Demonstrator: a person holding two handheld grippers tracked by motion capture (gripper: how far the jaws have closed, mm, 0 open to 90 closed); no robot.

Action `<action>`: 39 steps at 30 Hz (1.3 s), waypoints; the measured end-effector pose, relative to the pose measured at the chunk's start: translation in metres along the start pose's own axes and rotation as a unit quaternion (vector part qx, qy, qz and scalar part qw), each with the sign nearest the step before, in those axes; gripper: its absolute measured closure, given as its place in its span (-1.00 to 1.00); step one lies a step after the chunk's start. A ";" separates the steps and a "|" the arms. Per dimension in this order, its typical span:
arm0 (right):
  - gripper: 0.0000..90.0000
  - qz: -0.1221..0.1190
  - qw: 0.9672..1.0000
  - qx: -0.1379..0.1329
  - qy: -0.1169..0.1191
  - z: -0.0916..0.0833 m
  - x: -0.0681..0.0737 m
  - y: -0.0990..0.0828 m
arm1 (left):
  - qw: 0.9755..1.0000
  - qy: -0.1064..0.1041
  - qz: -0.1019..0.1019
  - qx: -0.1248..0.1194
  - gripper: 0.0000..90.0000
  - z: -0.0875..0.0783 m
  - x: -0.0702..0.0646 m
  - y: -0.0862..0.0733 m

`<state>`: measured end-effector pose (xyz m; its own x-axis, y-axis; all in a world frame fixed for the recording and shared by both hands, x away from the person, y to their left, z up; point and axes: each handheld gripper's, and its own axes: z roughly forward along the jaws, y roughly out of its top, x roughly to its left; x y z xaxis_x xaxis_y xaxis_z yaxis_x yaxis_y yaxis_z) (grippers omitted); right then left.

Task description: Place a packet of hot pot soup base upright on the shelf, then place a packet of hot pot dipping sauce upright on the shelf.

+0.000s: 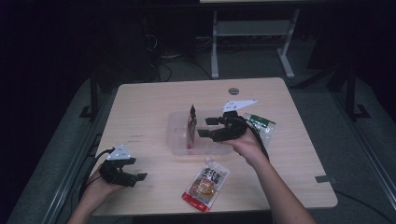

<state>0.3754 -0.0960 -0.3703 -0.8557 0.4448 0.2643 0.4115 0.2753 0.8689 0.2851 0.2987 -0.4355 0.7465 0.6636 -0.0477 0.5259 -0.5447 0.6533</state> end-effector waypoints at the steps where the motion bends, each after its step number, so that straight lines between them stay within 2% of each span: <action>1: -0.28 -0.002 1.000 0.003 0.000 -0.002 0.001 0.000 | 1.000 -0.002 -0.003 -0.001 -0.60 0.000 -0.001 0.000; 8: -0.35 -0.034 0.998 0.039 -0.025 -0.019 0.011 -0.006 | 1.000 -0.003 -0.005 -0.002 -0.65 0.001 -0.004 0.002; 11: -0.37 -0.038 0.997 0.053 -0.035 -0.025 0.013 -0.009 | 1.000 0.005 -0.001 -0.003 -0.65 0.001 -0.005 0.003; 18: -0.41 -0.039 0.996 0.062 -0.042 -0.037 0.016 -0.017 | 1.000 0.003 -0.008 -0.009 -0.65 -0.001 -0.005 0.002; 23: -0.44 -0.047 0.995 0.079 -0.044 -0.044 0.022 -0.029 | 1.000 0.001 -0.004 -0.003 -0.65 0.000 -0.006 0.003; 29: -0.44 -0.045 0.994 0.090 -0.045 -0.051 0.030 -0.044 | 1.000 -0.001 -0.006 0.001 -0.63 -0.001 -0.012 0.006; 33: -0.45 -0.043 0.993 0.094 -0.049 -0.057 0.033 -0.055 | 1.000 -0.002 -0.007 -0.007 -0.55 0.000 -0.017 0.009; 36: -0.47 -0.039 0.993 0.096 -0.055 -0.063 0.036 -0.066 | 1.000 -0.004 0.000 0.000 -0.48 0.000 -0.021 0.012; 39: -0.49 -0.035 0.992 0.102 -0.063 -0.070 0.037 -0.078 | 1.000 -0.012 -0.005 0.003 -0.37 0.001 -0.028 0.015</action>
<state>0.2896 -0.1609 -0.3988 -0.8437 0.5183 0.1395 0.4175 0.4704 0.7774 0.2732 0.2713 -0.4252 0.7505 0.6569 -0.0718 0.5354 -0.5408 0.6488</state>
